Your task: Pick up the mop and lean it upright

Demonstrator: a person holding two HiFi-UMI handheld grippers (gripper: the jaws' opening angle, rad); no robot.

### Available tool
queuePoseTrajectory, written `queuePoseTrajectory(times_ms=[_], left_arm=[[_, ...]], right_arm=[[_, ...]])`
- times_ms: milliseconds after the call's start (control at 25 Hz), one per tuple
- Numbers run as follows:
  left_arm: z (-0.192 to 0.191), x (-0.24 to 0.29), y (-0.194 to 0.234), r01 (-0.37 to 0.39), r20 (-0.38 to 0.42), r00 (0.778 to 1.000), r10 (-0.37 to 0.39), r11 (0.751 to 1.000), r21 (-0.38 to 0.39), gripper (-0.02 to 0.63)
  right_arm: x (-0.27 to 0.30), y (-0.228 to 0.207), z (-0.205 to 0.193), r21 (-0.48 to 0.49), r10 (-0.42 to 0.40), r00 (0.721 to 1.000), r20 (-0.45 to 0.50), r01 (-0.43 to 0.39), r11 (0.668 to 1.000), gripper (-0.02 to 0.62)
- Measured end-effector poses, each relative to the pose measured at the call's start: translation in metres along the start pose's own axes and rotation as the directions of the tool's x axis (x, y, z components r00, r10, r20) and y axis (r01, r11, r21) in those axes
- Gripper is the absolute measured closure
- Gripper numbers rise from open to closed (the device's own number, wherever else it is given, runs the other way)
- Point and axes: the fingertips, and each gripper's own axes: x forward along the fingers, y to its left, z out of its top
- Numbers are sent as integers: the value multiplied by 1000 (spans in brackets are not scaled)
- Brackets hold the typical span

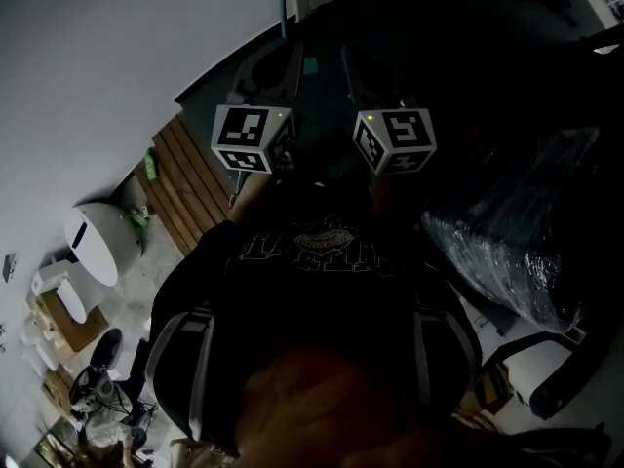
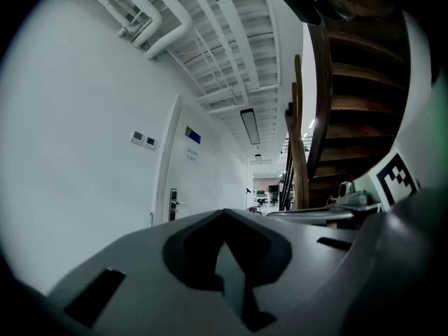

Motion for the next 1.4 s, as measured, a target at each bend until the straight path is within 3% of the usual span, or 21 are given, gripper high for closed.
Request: queuePoseTrajectory(times_ms=[400,640,1040,1400], left_arm=[[-3,37,58,34,12,999,-34,999,-20,569],[-4,62,117,54,-3,999,-55,998,-34,569],[-6,93,189,92,-12,996,-92,996,-20,569],[-22,163,237,51,-45,998,-52,998,-32,569]], right_arm=[[72,3,-3,-26,4,1000,-8,-5,1000,577],[135,3,1,-47,-17,1000,0,17,999,577],[221,10,-9,-19,-45,999,-9,45,999,575],[292,-34,-12,-8,2,1000,-27,-3,1000,575]])
